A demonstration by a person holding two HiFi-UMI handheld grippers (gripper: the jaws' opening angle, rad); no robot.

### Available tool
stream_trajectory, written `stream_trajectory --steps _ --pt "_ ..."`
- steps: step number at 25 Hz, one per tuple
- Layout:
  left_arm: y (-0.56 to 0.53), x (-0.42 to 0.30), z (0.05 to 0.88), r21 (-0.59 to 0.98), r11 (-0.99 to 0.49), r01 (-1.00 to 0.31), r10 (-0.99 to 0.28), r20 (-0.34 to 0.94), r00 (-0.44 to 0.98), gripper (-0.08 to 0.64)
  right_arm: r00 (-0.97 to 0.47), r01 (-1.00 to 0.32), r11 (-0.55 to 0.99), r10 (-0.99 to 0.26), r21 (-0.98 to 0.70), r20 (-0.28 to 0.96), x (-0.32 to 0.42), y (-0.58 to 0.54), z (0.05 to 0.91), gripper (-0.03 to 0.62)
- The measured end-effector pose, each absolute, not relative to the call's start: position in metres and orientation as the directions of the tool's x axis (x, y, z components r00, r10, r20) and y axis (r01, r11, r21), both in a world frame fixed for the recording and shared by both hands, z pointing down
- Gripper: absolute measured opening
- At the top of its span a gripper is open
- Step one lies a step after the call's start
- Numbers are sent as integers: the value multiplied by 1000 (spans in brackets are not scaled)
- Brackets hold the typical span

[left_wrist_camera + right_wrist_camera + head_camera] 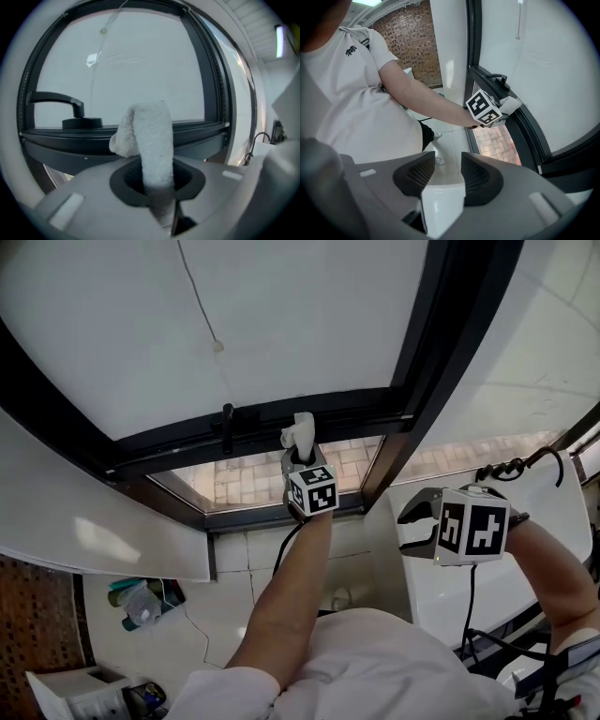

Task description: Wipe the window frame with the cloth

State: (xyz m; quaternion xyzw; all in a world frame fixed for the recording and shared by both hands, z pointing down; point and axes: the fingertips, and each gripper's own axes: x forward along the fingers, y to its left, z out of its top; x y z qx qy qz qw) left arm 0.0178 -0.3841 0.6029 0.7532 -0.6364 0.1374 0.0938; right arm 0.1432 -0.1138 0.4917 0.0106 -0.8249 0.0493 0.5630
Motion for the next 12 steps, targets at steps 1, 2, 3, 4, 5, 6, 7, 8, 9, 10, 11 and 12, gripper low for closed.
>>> stream_trajectory --steps 1,2,3,4,5,6,7,8,9,10,11,12 --pt "-385 27 603 -31 -179 -983 -931 327 160 89 -366 -81 994 38 -72 930 149 -114 492 176" --pt "-386 37 604 -25 -186 -982 -929 330 167 89 -366 -90 993 38 -76 930 156 -113 493 176" --pt "-387 47 606 -17 -192 -981 -926 333 176 89 -366 -98 992 38 -79 930 162 -112 493 176" --pt "-387 58 606 -7 -201 -980 -923 335 187 91 -366 -108 991 38 -82 930 167 -112 494 176" --pt "-387 70 607 2 -213 -977 -920 336 202 91 -368 -117 989 37 -86 929 172 -110 495 176" --pt "-388 83 606 8 -229 -973 -916 336 219 89 -369 -126 988 36 -89 929 177 -110 495 176" --pt "-389 97 605 11 -249 -968 -912 334 238 91 -371 -136 987 34 -90 928 182 -109 496 176" --pt "-389 112 605 13 -270 -963 -907 334 258 89 -373 -147 985 30 -91 927 187 -109 496 176" --pt "-390 125 605 15 -289 -957 -901 335 277 91 -376 -158 983 27 -92 926 191 -108 497 176" --pt "-391 138 605 17 -306 -952 -895 336 294 89 -378 -170 981 23 -94 925 196 -108 498 176" --pt "-391 150 605 19 -322 -947 -889 338 309 89 -380 -183 979 19 -95 925 200 -107 498 176" --pt "-392 161 605 21 -336 -942 -883 340 323 90 -382 -196 976 15 -96 924 205 -106 499 176"
